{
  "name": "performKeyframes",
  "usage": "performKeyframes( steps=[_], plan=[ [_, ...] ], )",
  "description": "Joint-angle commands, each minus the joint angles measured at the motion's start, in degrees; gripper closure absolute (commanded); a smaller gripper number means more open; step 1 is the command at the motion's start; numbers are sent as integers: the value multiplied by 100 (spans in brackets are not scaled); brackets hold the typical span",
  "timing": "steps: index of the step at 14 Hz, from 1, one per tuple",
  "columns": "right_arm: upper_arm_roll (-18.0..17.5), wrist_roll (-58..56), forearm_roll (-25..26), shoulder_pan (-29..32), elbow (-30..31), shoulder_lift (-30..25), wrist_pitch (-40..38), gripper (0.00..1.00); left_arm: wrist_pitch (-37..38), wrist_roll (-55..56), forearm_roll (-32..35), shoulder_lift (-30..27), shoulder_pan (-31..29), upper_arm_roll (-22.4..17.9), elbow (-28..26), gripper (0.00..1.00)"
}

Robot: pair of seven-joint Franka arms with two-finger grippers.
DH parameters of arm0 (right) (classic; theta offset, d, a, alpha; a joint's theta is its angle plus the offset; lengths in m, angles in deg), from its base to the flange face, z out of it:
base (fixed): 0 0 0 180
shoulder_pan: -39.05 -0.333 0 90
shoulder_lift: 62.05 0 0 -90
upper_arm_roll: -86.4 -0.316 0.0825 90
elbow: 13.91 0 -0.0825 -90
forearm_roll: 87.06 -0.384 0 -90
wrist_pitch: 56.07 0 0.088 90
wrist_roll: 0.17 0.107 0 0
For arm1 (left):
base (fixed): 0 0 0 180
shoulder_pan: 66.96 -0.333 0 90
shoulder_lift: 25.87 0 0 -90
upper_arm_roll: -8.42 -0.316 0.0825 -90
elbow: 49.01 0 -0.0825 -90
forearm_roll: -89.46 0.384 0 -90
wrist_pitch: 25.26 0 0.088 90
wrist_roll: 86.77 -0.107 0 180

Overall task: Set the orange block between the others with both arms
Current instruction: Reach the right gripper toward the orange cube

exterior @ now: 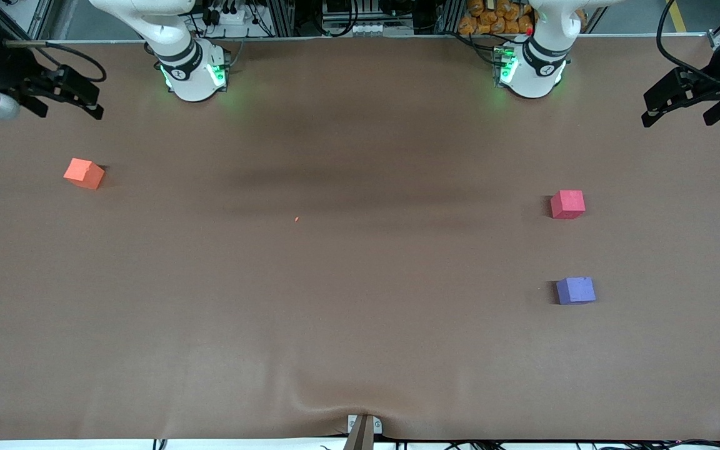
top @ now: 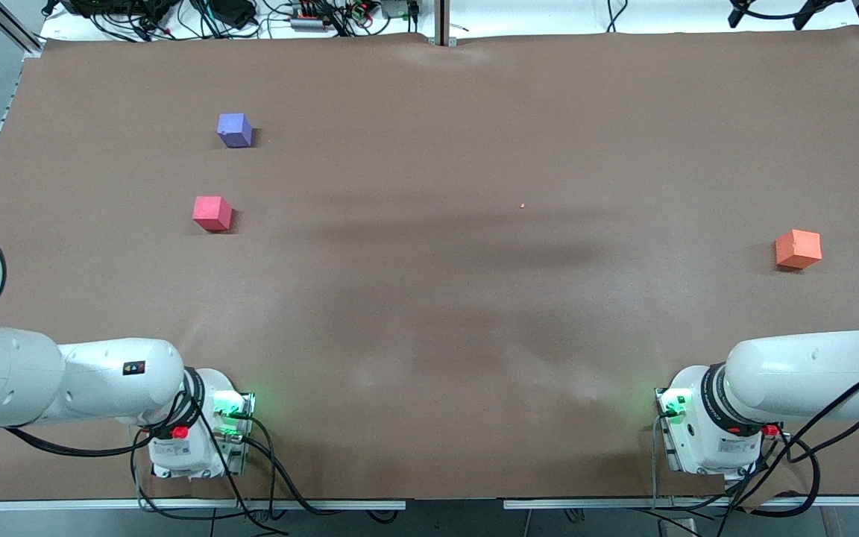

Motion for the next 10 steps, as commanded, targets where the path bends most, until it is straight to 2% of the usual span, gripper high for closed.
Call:
performKeyframes(
  steps=[1, 5, 7, 10],
  plan=[
    [46, -614, 272, 554, 370, 85, 46, 0, 115, -76, 110, 100, -31, 49, 86, 0],
    [46, -790, 273, 1811, 1784, 260, 730, 0, 106, -76, 110, 171, -14, 58, -19, 0],
    [55, -1377, 273, 2321, 2399, 410, 1318, 0, 97, -67, 110, 258, 4, 67, -55, 0],
    [55, -2440, 282, 3086, 2771, 1014, 1882, 0, 18, -58, 93, 320, 21, 84, -55, 0]
  ],
)
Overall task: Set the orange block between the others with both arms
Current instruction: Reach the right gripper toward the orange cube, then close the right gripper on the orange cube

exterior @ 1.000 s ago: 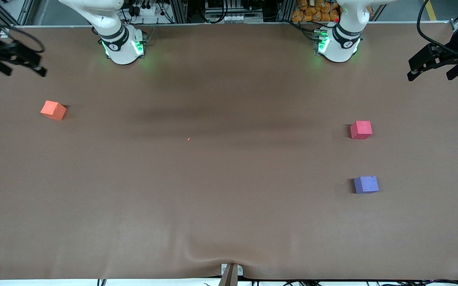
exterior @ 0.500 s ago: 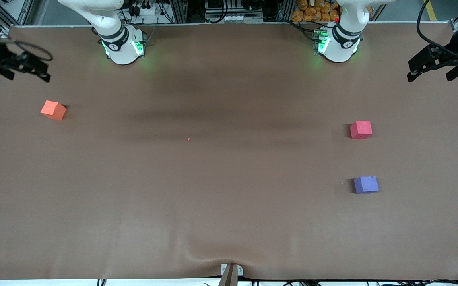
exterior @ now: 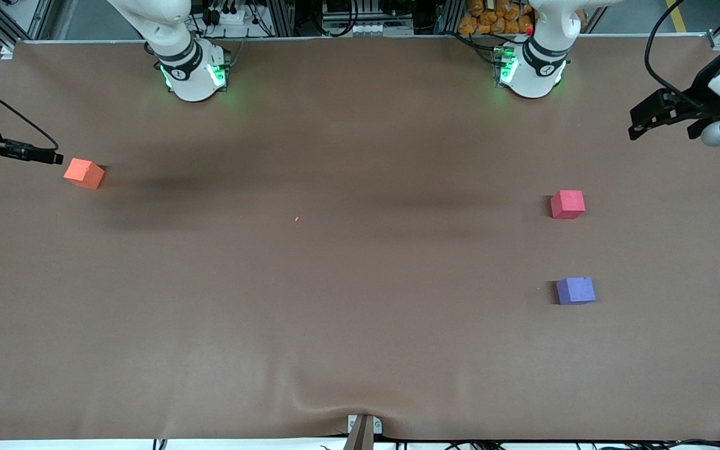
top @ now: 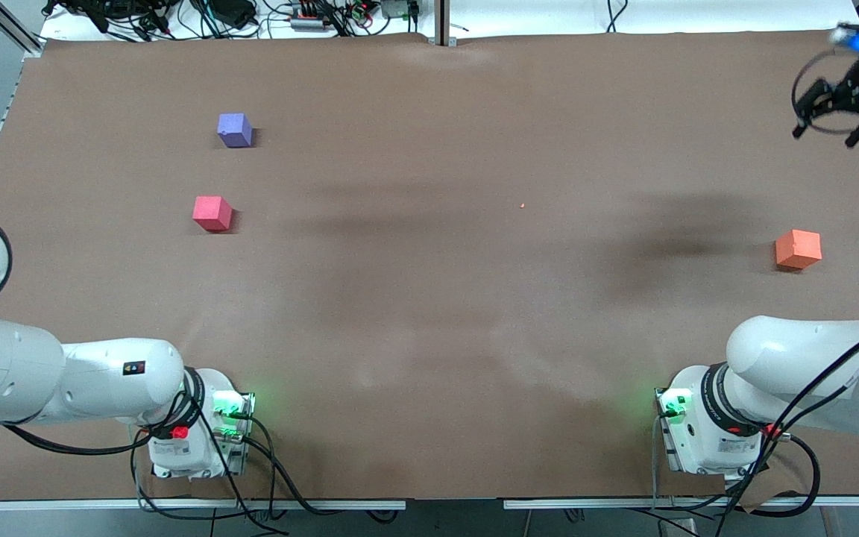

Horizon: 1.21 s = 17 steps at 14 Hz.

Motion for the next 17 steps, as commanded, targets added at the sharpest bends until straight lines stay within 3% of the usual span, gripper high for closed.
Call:
performKeyframes(
  steps=[1, 7, 14, 15, 17],
  plan=[
    [-108, -935, 34, 747, 212, 551, 405, 0, -15, -47, 84, 45, 0, 48, 44, 0],
    [-108, -2308, 245, 1690, 212, 1941, 1591, 0, -121, -47, 75, 124, 0, 48, 27, 0],
    [-108, -2345, 289, 1875, 185, 2628, 1936, 0, -279, -12, 93, 292, 44, 75, 27, 0],
    [-117, -2345, 281, 1901, 185, 2646, 1919, 9, -279, -21, 93, 300, 35, 75, 27, 0],
    [-117, -2336, 246, 1963, 185, 2742, 1918, 57, -288, -21, 93, 309, 26, 75, 27, 0]
  ],
)
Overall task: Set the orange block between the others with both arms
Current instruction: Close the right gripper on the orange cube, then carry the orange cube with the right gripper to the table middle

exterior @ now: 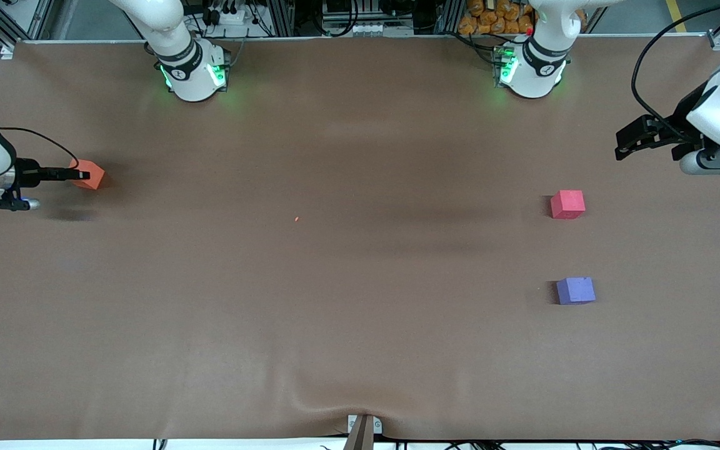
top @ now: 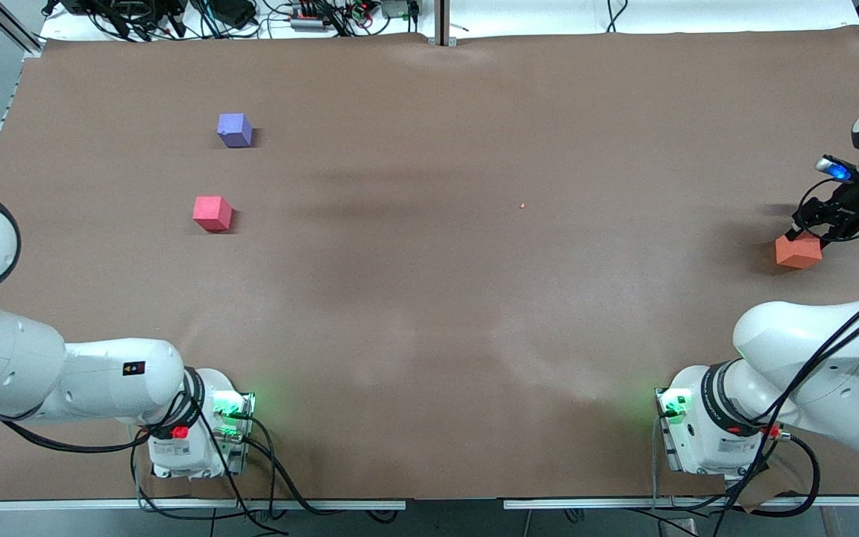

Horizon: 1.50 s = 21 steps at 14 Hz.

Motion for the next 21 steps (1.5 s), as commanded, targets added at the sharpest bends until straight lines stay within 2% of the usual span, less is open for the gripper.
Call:
performKeyframes(
  steps=[1, 3, 4, 5, 7, 12, 16, 21],
  plan=[
    [-137, -111, 30, 225, -72, 121, 31, 69, -26, -21, 93, -4, -18, 19, 22, 0],
    [-190, -76, -5, 129, -212, 95, -213, 70, -26, -47, 101, -4, -18, 19, 39, 0],
    [-277, -76, -180, 15, -404, 95, -467, 70, -17, -47, 101, -13, -35, 19, 48, 0],
    [-434, -59, -477, -178, -623, 95, -739, 70, -26, -47, 127, -4, -36, 10, 74, 0],
    [-471, 72, -1040, -774, -940, 104, -1005, 70, -69, -47, 128, -4, -44, 10, 75, 0],
    [-454, 1617, -2587, -2506, -1547, 200, -953, 69, -96, -47, 137, 5, -71, -34, 75, 0],
    [-454, 3146, -3300, -3595, -1979, 499, -367, 68, -105, -47, 224, -4, -36, -25, 92, 0],
    [-462, 4913, -3714, -4923, -2040, 692, 540, 65, -123, -47, 224, 57, -71, -25, 75, 0]
  ],
)
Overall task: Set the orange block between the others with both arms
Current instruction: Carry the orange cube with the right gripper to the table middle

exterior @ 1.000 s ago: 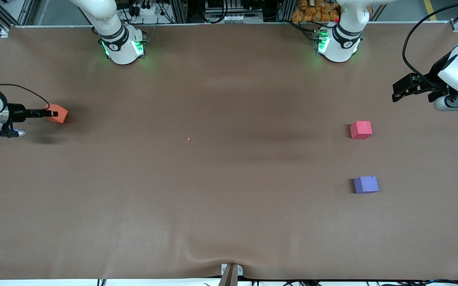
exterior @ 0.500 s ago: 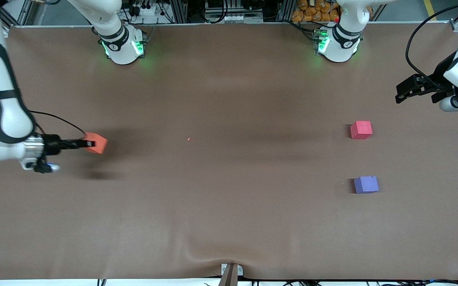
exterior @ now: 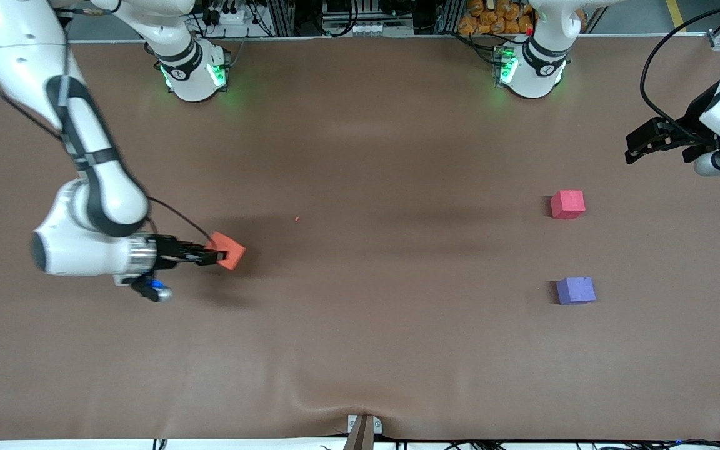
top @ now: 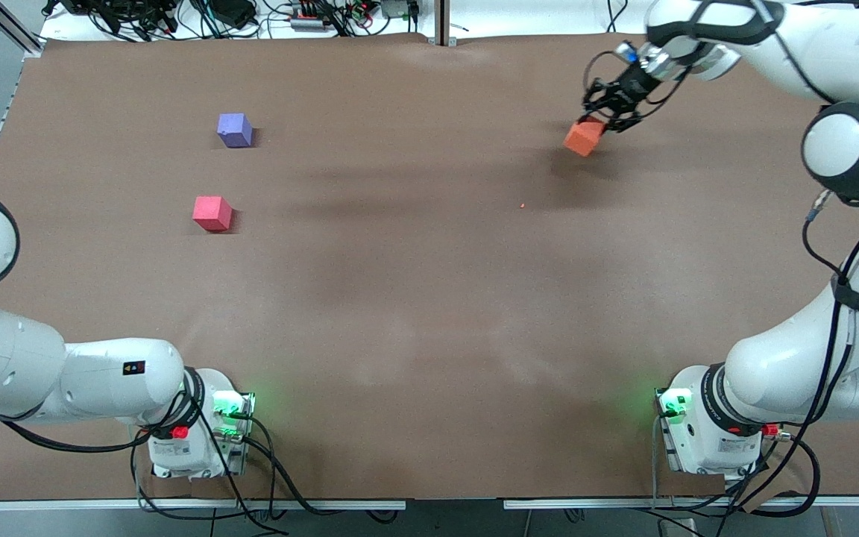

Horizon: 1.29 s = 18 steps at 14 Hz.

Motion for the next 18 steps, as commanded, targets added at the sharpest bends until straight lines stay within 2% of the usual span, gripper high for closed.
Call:
performKeyframes(
  steps=[1, 4, 7, 8, 10, 13, 14, 16, 18],
  plan=[
    [66, 932, -309, -648, -246, 194, 214, 65, -21, -47, 122, 49, -32, 32, 27, 0],
    [75, 1760, -319, -1307, -247, 195, 592, 65, -108, 6, 122, 137, 30, 41, 45, 0],
    [84, 1964, -240, -1870, -246, 335, 1110, 64, -100, -47, 122, 120, -14, 33, 45, 0],
    [93, 1903, -196, -2020, -255, 379, 1181, 61, -100, -56, 122, 102, -32, 24, 45, 0],
    [93, 1885, 198, -2196, -299, 388, 1208, 59, -108, -65, 131, 128, -32, 15, 45, 0],
    [110, 1859, 348, -2644, -439, 432, 1243, 58, -109, -73, 131, 128, -32, 15, 45, 0],
    [102, 1815, 480, -2689, -527, 467, 1243, 54, -109, -73, 122, 128, -40, 15, 36, 0],
    [101, 1448, 595, -2908, -598, 528, 1234, 51, -126, -73, 131, 137, -41, 15, 45, 0],
    [101, 824, 674, -3189, -834, 817, 1217, 50, -126, -73, 200, 137, -32, 15, 45, 0]
  ],
)
